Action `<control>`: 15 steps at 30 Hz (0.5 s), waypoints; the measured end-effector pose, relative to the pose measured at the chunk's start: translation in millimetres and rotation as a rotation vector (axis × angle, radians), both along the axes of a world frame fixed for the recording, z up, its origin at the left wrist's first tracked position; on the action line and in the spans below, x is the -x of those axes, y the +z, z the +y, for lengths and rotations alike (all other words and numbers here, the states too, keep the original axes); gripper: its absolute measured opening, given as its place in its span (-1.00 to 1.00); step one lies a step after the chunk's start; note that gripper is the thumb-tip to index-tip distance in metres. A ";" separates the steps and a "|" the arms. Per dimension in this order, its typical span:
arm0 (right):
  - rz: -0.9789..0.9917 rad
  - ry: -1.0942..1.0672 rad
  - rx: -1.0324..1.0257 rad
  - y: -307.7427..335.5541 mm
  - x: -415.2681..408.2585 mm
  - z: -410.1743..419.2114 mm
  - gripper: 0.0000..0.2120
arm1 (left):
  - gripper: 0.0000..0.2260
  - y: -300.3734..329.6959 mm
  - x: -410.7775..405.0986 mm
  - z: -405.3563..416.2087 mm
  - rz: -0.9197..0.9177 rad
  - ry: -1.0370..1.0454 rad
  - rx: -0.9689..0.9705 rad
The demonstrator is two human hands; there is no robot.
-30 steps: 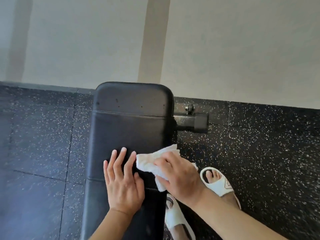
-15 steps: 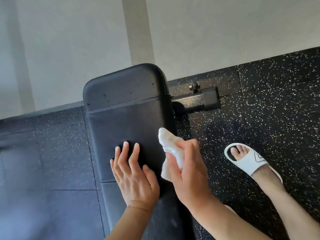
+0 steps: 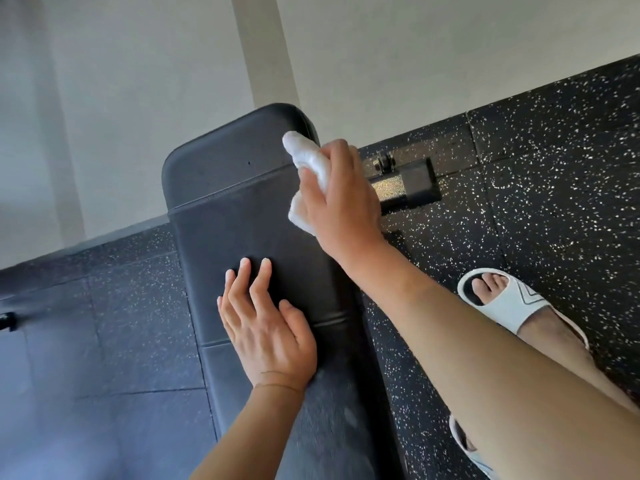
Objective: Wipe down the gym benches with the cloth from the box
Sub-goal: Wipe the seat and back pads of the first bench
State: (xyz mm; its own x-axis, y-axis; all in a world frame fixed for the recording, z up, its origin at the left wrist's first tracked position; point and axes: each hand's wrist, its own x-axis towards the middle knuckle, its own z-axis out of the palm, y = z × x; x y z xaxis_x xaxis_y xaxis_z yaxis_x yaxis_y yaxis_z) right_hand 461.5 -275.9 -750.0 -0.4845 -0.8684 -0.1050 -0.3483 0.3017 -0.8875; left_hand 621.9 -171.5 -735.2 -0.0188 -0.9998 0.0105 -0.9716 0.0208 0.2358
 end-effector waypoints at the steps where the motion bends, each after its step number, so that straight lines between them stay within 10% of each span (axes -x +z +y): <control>1: 0.017 0.005 0.010 0.5 -0.1 -3.4 -0.75 | -0.46 0.2 0.3 -0.3 0.004 0.001 0.000; 9: 0.076 0.285 0.019 13.0 -12.4 134.5 -0.77 | -0.47 0.5 0.5 -1.0 0.013 0.005 0.004; 15: 0.278 0.291 0.064 18.7 -8.0 47.8 -0.81 | -0.47 1.7 0.6 -0.8 0.015 0.004 -0.006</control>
State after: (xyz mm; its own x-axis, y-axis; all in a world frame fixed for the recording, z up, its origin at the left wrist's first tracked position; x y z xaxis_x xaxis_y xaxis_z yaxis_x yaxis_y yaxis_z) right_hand 469.5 -228.1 -731.3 -0.2202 -0.9740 0.0538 -0.6399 0.1026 -0.7616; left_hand 621.3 -172.3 -733.5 -0.0144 -0.9999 0.0047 -0.9679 0.0151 0.2507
